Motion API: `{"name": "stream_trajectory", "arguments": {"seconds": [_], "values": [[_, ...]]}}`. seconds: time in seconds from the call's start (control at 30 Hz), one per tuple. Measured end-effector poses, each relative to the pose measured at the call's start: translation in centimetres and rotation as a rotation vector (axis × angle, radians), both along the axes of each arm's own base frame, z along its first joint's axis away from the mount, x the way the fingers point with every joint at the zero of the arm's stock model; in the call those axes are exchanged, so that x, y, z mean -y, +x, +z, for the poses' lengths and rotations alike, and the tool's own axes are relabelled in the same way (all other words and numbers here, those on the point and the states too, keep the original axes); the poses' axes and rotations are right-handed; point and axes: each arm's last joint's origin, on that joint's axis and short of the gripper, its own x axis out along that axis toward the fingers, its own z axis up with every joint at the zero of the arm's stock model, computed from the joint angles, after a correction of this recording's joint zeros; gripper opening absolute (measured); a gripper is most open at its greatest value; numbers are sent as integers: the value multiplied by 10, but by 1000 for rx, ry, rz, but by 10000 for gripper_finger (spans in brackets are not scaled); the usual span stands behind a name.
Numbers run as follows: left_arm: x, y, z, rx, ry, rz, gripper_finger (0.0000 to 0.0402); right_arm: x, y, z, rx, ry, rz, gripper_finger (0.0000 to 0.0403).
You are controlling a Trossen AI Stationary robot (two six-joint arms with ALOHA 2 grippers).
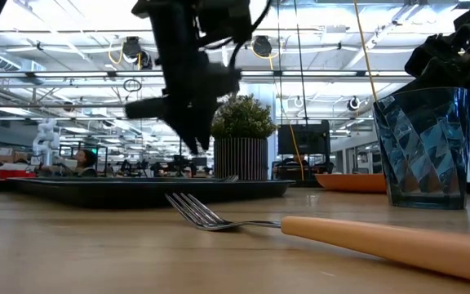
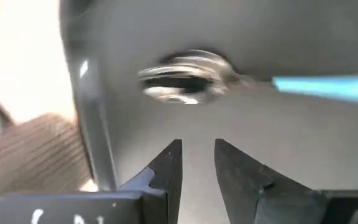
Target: Pick and place plate/cup/fork/spoon on tray
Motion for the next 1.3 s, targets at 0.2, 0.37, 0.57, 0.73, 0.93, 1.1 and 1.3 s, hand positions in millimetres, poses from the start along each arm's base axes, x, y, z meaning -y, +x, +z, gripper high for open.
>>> {"name": "stream_trajectory", "arguments": {"seconds": [0.2, 0.37, 0.57, 0.73, 0.93, 1.1, 1.3], "values": [[6, 13, 26, 315, -250, 590, 97, 0, 0, 0, 1, 6, -1, 105], [9, 14, 28, 365, -432, 876, 97, 0, 0, 0, 1, 23, -5, 105], [10, 10, 17, 381, -453, 1034, 97, -1, 0, 0, -3, 57, 14, 105], [10, 7, 17, 403, -446, 1141, 97, -1, 0, 0, -4, 58, 13, 105], [14, 1, 5, 396, -382, 1117, 97, -1, 0, 0, -6, 90, 8, 105], [1, 3, 5, 381, -403, 1119, 97, -1, 0, 0, -7, 119, 23, 105], [-8, 8, 6, 391, -474, 1117, 97, -1, 0, 0, -8, 134, 20, 105]]}}
